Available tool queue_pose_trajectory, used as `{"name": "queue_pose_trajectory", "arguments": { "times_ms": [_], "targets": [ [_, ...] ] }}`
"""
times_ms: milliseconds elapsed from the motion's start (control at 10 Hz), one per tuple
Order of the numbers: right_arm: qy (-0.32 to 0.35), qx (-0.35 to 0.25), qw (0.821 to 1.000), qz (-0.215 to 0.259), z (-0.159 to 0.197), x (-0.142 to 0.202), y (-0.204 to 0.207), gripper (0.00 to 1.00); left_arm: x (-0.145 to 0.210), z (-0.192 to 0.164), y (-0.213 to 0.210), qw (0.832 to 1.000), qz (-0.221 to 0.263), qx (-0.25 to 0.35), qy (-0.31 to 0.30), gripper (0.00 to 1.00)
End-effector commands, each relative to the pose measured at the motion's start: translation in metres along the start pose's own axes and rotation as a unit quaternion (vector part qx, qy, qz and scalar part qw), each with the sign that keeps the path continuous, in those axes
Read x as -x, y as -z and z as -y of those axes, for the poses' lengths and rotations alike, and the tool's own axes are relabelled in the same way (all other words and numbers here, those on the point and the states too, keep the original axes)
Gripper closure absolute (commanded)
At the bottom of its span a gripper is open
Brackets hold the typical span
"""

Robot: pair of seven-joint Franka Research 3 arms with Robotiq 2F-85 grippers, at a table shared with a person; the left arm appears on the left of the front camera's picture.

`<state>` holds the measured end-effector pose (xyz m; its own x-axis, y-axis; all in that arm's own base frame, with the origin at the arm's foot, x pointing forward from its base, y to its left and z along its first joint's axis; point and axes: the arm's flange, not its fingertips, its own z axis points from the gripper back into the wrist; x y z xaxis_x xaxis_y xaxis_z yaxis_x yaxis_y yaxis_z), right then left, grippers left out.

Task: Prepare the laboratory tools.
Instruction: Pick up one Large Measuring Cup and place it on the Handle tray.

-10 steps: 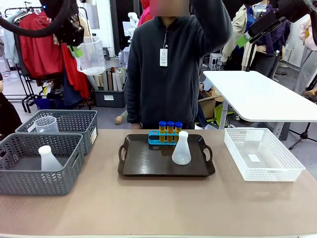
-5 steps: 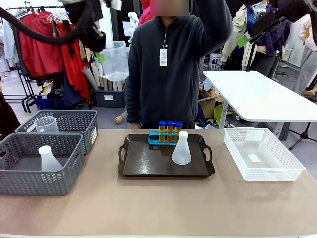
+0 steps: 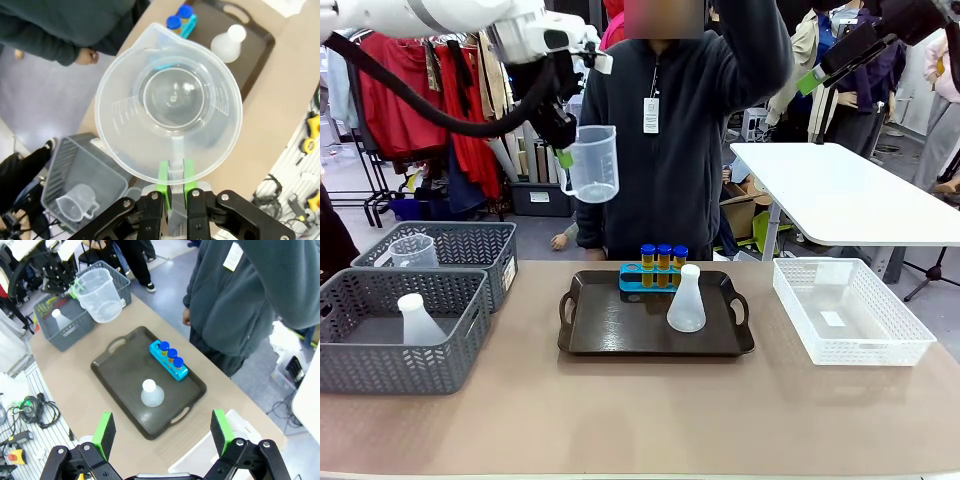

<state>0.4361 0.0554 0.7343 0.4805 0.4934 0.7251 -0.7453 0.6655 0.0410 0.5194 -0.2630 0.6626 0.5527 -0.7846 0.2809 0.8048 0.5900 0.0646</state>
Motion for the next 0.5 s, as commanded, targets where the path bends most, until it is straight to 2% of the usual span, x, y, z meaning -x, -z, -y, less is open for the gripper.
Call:
{"name": "queue_pose_trajectory", "arguments": {
  "times_ms": [0, 200, 400],
  "targets": [
    [-0.002, 0.0, 1.0, 0.001, 0.0, 0.0, -0.002, 0.0, 0.006, 0.005, 0.014, 1.0, 0.007, 0.007, 0.019, 1.0],
    [-0.002, 0.0, 1.0, 0.001, 0.0, 0.0, -0.002, 0.0, 0.004, 0.013, 0.034, 1.0, -0.005, 0.018, 0.023, 1.0],
    [-0.002, 0.0, 1.0, 0.001, 0.0, 0.0, -0.002, 0.0, 0.006, 0.01, 0.035, 1.0, -0.011, 0.016, 0.019, 1.0]
  ]
}}
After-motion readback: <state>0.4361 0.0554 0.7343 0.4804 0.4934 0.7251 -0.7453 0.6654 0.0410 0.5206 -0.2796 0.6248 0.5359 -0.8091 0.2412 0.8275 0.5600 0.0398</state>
